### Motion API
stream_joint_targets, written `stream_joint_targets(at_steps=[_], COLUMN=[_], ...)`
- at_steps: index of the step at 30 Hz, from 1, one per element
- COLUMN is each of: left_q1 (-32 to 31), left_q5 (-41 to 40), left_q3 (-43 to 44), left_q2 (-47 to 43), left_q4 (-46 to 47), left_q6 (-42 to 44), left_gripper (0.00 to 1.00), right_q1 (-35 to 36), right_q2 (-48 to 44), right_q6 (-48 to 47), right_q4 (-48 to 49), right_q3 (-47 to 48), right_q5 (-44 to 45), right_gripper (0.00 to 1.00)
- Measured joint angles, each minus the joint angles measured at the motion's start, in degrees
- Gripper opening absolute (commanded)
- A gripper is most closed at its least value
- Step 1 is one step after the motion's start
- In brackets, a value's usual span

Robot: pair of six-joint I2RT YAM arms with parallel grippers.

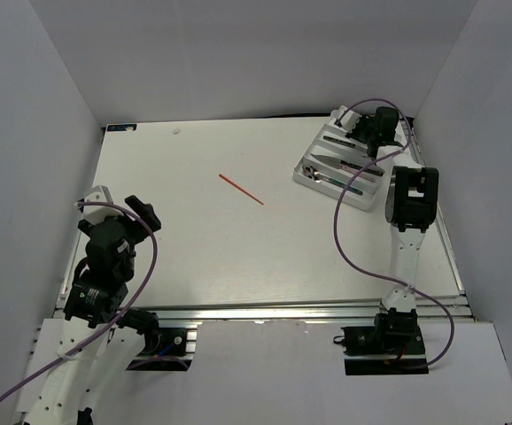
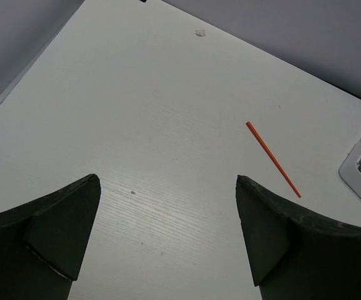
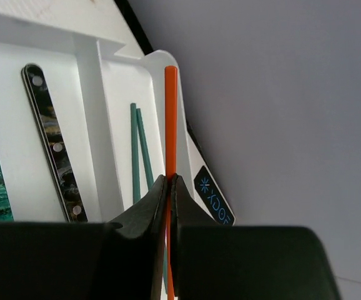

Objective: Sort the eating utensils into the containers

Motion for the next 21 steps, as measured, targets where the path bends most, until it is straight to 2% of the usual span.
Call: stream_joint_targets(at_steps=[7, 20, 21], left_q1=[0.0, 0.0, 0.0], left_q5=[-0.52, -1.36, -1.36], left_q3=[0.0, 0.0, 0.0], left_q2=[1.46, 2.75, 2.78], left_q4=[-0.04, -0.07, -0.07], left_q6=[-0.11, -0.15, -0.15], left_gripper=[0.98, 0.98, 0.98], right_q1=[-0.76, -2.69, -2.69], right_q2=[4.81, 5.03, 5.05], right_q6=[-4.09, -6.47, -6.78], right_q4=[1.14, 3.13, 3.72], right_q3=[2.08, 2.91, 2.91], right_q5=[-1.51, -3.8, -3.8], right_gripper=[0.0, 0.0, 0.03])
